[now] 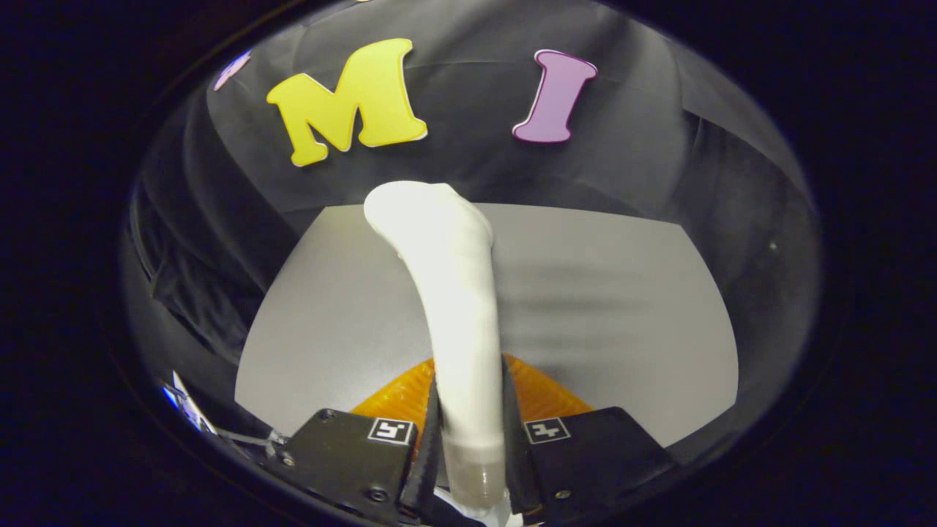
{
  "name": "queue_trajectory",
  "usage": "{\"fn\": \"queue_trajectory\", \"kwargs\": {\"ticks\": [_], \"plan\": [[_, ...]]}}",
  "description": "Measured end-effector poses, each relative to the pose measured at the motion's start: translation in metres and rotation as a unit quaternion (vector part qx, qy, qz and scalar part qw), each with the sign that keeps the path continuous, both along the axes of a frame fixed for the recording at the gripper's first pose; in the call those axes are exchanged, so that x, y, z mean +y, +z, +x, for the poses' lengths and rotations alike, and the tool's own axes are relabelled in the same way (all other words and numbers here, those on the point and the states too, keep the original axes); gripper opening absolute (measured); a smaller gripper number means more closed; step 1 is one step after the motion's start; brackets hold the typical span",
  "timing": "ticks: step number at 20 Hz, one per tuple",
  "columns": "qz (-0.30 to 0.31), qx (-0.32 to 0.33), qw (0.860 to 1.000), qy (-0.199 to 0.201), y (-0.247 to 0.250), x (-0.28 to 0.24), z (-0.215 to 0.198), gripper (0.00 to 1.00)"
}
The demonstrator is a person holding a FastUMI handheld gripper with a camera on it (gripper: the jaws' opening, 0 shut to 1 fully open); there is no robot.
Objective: Iron the clothes twice with a garment steamer, once on the left side and once on the right side.
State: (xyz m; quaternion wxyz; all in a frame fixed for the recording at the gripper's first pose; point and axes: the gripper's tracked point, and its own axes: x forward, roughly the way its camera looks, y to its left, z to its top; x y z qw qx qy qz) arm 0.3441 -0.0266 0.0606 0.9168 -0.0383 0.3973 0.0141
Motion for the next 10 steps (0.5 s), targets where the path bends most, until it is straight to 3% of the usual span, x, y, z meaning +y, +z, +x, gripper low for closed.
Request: {"fn": "queue_trajectory", "kwargs": {"ticks": [4,10], "plan": [[0.016,0.000,1.000,-0.009,0.002,0.008,-0.013,0.35],[0.003,-0.032,0.999,-0.005,0.016,0.031,-0.043,0.35]]}}
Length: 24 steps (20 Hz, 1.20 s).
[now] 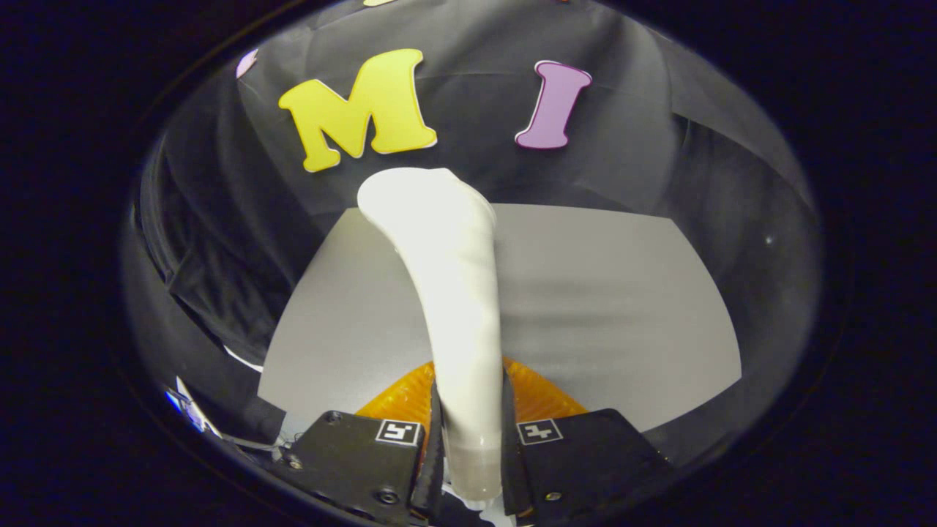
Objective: Iron the clothes twice with a garment steamer, once on the left side and once on the right side.
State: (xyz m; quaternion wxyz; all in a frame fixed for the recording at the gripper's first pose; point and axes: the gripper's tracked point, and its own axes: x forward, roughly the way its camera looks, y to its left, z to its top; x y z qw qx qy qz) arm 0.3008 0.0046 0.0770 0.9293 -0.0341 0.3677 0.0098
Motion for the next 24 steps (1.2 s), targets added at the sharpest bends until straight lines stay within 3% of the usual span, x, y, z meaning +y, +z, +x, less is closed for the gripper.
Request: {"fn": "queue_trajectory", "kwargs": {"ticks": [13,19,24], "plan": [[0.000,-0.116,0.993,0.004,0.075,0.091,-0.092,0.34],[0.011,-0.173,0.985,-0.002,0.116,0.149,-0.131,0.34],[0.007,-0.241,0.970,0.001,0.175,0.198,-0.137,0.34]]}}
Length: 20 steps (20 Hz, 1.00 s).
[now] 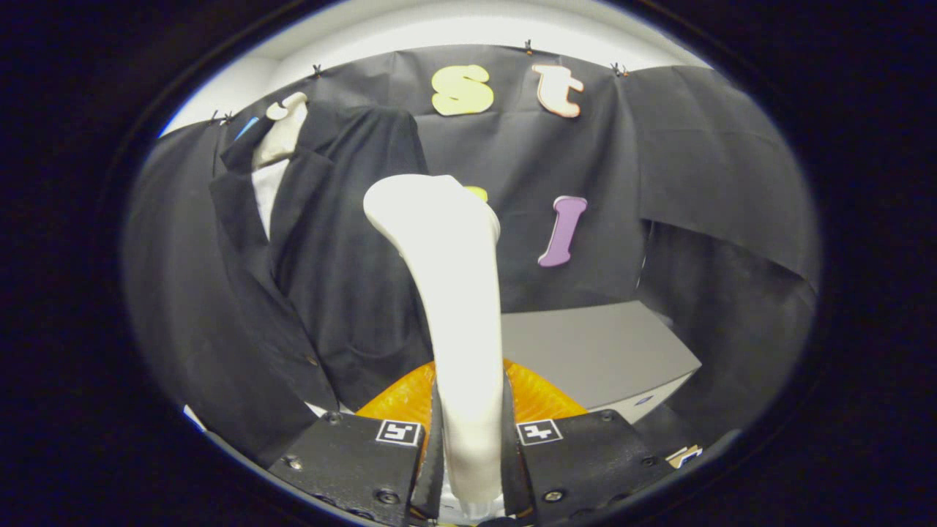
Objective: Iron the clothes twice with a garment steamer, once on the left side and once on the right side.
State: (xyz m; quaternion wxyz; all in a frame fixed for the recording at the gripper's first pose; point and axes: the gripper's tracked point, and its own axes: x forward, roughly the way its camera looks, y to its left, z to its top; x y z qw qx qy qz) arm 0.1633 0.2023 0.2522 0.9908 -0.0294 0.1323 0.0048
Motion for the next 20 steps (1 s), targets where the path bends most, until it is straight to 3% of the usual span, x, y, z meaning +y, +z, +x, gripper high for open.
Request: {"fn": "queue_trajectory", "kwargs": {"ticks": [9,20], "plan": [[-0.046,-0.099,0.994,0.007,0.082,0.073,0.045,0.34],[-0.066,-0.170,0.982,-0.042,0.129,0.081,0.082,0.34]]}}
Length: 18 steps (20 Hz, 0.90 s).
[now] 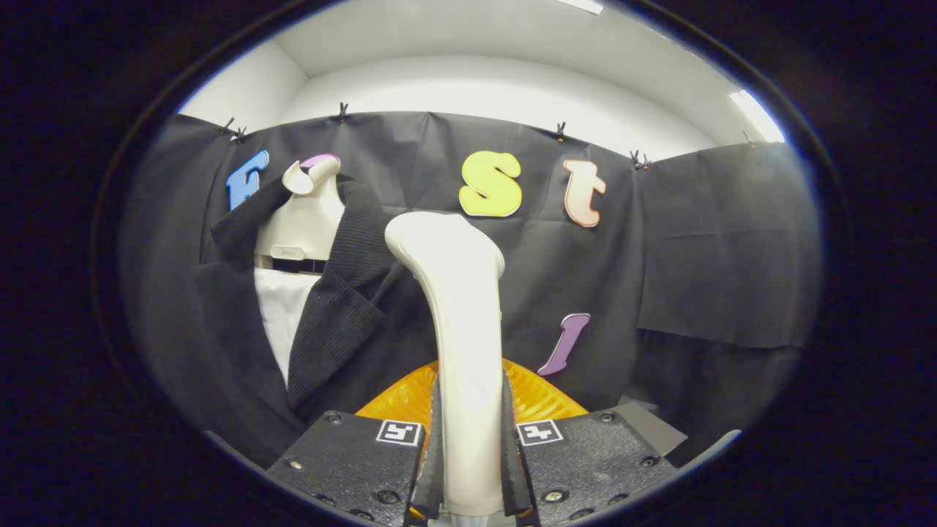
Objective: Iron the clothes twice with a garment steamer, once on the left side and once on the right side.
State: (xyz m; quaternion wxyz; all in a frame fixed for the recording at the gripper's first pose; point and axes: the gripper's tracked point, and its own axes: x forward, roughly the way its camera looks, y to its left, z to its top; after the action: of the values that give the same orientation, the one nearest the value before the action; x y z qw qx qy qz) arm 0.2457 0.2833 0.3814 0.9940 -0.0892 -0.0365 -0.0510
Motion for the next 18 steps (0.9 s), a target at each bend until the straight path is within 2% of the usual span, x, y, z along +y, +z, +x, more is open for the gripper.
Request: {"fn": "queue_trajectory", "kwargs": {"ticks": [4,9,18], "plan": [[-0.013,0.011,1.000,0.005,-0.010,0.008,0.010,0.34],[-0.017,0.025,0.999,-0.014,-0.033,0.004,0.014,0.34],[-0.034,0.056,0.998,0.004,-0.069,0.009,0.005,0.34]]}}
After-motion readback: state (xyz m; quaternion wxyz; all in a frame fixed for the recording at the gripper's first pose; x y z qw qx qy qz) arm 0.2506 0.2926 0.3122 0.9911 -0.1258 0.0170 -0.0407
